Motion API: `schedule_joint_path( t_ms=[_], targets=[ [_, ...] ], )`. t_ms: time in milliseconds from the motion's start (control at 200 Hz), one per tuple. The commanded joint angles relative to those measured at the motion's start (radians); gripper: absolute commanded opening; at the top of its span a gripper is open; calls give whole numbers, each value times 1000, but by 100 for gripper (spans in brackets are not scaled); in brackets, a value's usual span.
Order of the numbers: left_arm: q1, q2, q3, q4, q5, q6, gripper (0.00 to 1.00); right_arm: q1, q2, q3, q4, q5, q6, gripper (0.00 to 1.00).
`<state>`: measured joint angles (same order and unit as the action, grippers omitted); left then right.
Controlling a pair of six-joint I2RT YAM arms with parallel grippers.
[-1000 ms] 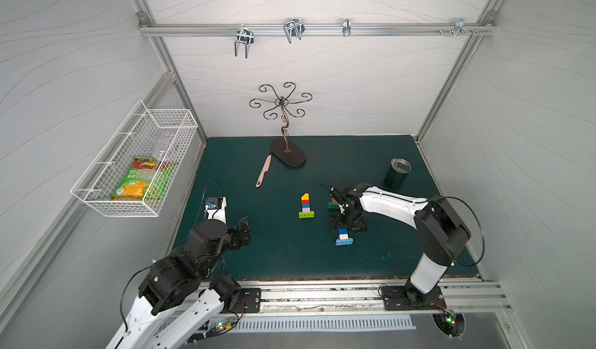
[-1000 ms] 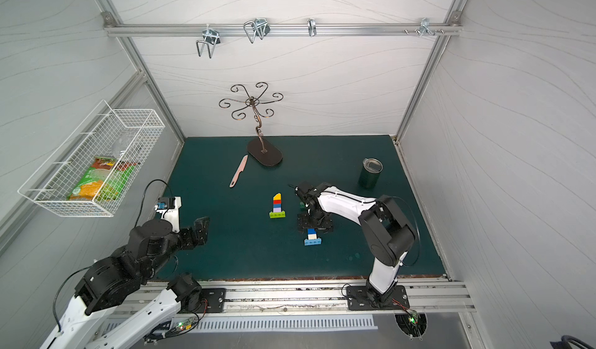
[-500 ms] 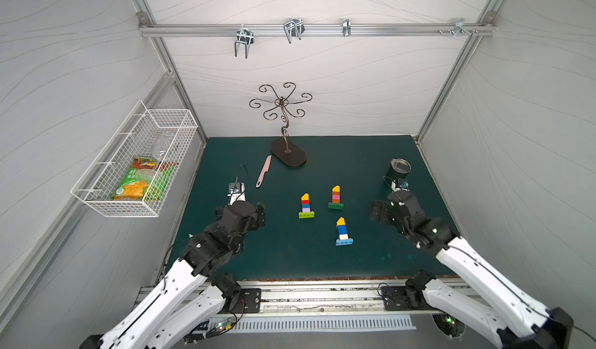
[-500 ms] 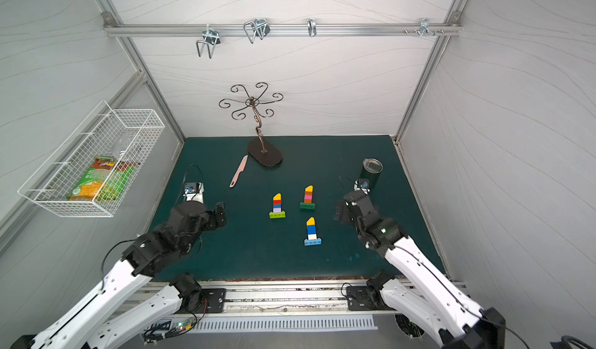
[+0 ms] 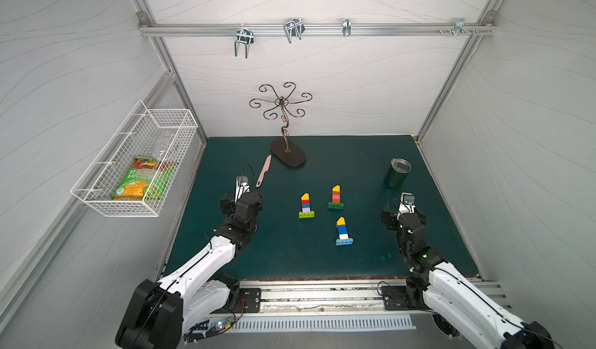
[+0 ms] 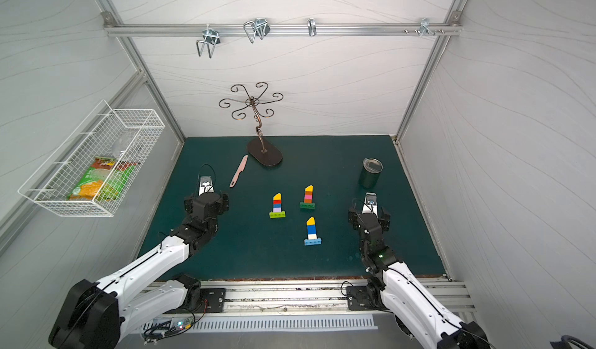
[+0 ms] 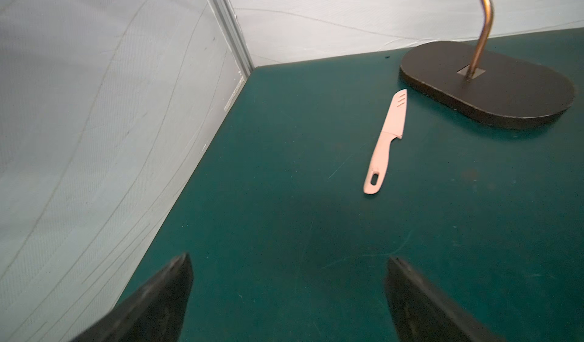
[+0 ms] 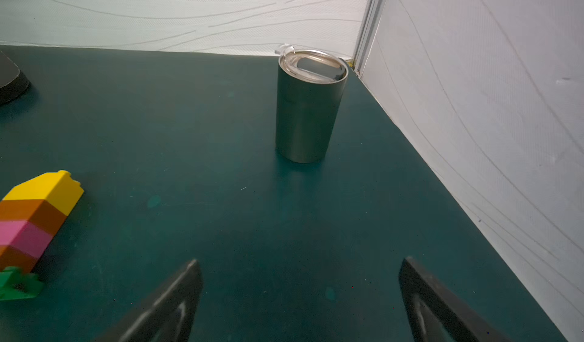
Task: Assemble the number 1 with lego
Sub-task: Reset both arms
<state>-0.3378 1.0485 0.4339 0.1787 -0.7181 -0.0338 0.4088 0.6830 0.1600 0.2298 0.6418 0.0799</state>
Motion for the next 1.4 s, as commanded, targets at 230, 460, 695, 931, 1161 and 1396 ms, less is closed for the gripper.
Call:
schedule_joint_path(
  t_ms=[230,460,695,931,1161,1396],
  targets=[
    [191,235,27,372,175,-84,100,-167,386,-12,532,-204,-29,99],
    [247,354,3,478,267,-30,100,-189,774,69,869,-211,-97,99],
    [351,424,96,395,498,-41,100,-211,896,151,835,-400,-159,99],
    [338,506,-46,721,539,4,100,-217,904,145,861,-406,-158,99],
    [338,502,-18,665,541,1,100,-228,899,207,736,-407,-140,99],
    [338,503,-20,668,539,3,100,-240,897,218,712,-422,-127,99]
  ],
)
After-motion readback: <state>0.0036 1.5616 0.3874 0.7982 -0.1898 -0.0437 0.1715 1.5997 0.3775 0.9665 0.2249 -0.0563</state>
